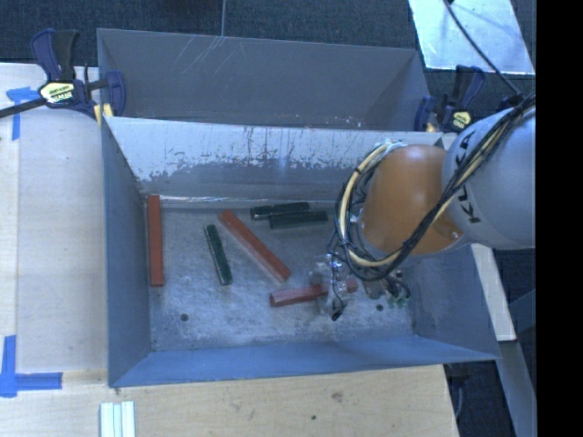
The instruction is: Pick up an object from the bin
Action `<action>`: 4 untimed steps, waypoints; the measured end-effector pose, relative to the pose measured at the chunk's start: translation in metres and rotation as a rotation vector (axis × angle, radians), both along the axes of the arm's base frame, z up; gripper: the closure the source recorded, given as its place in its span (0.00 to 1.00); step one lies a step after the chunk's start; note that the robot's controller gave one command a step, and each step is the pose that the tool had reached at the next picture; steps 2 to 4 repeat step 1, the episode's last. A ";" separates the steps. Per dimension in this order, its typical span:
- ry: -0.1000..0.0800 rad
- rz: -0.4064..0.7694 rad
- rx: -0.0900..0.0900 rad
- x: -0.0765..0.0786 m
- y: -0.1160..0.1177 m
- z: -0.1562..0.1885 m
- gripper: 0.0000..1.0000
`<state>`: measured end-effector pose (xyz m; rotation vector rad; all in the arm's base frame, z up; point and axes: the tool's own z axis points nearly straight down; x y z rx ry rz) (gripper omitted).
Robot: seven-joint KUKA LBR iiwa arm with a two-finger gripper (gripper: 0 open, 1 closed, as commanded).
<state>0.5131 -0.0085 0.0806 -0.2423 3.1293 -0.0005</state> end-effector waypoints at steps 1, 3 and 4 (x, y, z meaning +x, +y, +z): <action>-0.009 -0.025 -0.003 -0.006 -0.066 0.147 1.00; -0.009 -0.025 -0.003 -0.006 -0.066 0.147 1.00; -0.009 -0.025 -0.003 -0.006 -0.066 0.147 1.00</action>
Offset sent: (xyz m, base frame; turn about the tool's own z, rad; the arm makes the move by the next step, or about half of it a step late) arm -0.0085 -0.0624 0.1416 0.0201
